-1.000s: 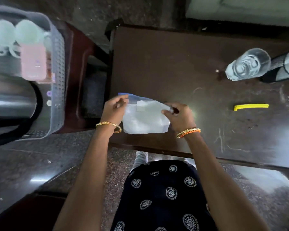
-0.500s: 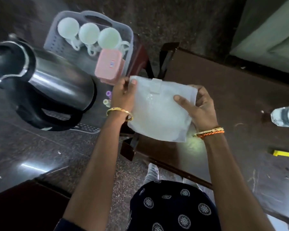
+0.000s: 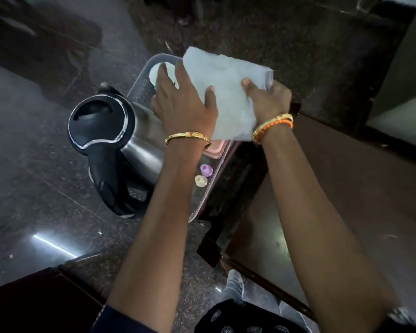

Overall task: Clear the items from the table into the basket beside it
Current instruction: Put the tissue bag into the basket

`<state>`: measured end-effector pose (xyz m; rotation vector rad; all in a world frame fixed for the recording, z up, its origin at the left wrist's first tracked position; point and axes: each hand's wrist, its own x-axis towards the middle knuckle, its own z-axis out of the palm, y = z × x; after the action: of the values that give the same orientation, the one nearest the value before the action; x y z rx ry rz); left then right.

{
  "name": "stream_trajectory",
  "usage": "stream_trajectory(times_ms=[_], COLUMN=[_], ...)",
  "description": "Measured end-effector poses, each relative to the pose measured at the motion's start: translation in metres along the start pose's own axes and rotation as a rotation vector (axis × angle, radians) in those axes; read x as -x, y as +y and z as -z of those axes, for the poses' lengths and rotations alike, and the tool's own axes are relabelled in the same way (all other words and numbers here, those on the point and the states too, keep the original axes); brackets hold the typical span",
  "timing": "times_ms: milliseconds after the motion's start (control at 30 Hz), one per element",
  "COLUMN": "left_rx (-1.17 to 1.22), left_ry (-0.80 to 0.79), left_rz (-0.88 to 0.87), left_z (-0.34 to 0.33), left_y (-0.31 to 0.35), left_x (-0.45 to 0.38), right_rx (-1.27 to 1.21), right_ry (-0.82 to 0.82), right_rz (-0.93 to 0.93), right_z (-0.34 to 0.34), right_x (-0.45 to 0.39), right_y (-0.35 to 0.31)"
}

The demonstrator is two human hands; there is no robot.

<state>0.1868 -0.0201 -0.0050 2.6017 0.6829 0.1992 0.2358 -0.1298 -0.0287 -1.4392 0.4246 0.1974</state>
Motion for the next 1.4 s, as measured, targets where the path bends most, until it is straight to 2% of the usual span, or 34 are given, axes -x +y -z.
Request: stream_trajectory(times_ms=[100, 167, 367, 467, 533, 633, 700, 767, 867, 967, 1133, 1200, 1267, 1400], left_rx=[-0.029, -0.011, 0.036, -0.023, -0.052, -0.057, -0.077, -0.114, -0.145, -0.14, -0.211, -0.189, -0.142, 0.057], left_ry=[-0.007, -0.012, -0.089, -0.147, -0.176, -0.202, -0.215, -0.21, -0.169, -0.127, -0.227, -0.198, -0.115, 0.096], left_rz=[0.002, 0.032, 0.212, 0.241, 0.266, 0.306, 0.32, 0.321, 0.325, 0.322, 0.338, 0.33, 0.261, -0.025], left_z=[-0.007, -0.014, -0.031, -0.04, -0.046, -0.052, -0.055, -0.058, -0.057, -0.052, -0.043, -0.038, -0.035, -0.039], left_y=[-0.002, -0.004, -0.02, -0.026, -0.029, -0.032, -0.032, -0.031, -0.032, -0.032, -0.027, -0.024, -0.017, 0.008], left_x=[-0.007, -0.011, -0.035, -0.046, -0.051, -0.056, -0.055, -0.055, -0.059, -0.064, -0.064, -0.061, -0.048, 0.01], right_rx=[-0.022, 0.051, 0.325, 0.437, 0.529, 0.828, 1.043, 1.139, 1.07, 0.964, 1.01, 0.953, 0.736, 0.465], right_ry=[-0.032, -0.053, -0.111, -0.055, -0.041, -0.007, 0.084, 0.12, -0.03, -0.09, -0.194, -0.139, -0.061, 0.167], right_rz=[-0.16, -0.23, -0.281, -0.171, 0.013, 0.284, 0.367, 0.433, 0.424, 0.353, 0.339, 0.365, 0.416, 0.51], right_z=[-0.037, -0.058, -0.095, -0.103, -0.106, -0.106, -0.101, -0.094, -0.088, -0.083, -0.071, -0.061, -0.042, 0.018], right_x=[-0.017, -0.024, -0.035, -0.037, -0.036, -0.034, -0.037, -0.039, -0.038, -0.036, -0.037, -0.034, -0.026, -0.004], right_y=[-0.001, 0.0, 0.003, 0.01, 0.012, 0.017, 0.02, 0.022, 0.023, 0.021, 0.016, 0.016, 0.019, 0.033])
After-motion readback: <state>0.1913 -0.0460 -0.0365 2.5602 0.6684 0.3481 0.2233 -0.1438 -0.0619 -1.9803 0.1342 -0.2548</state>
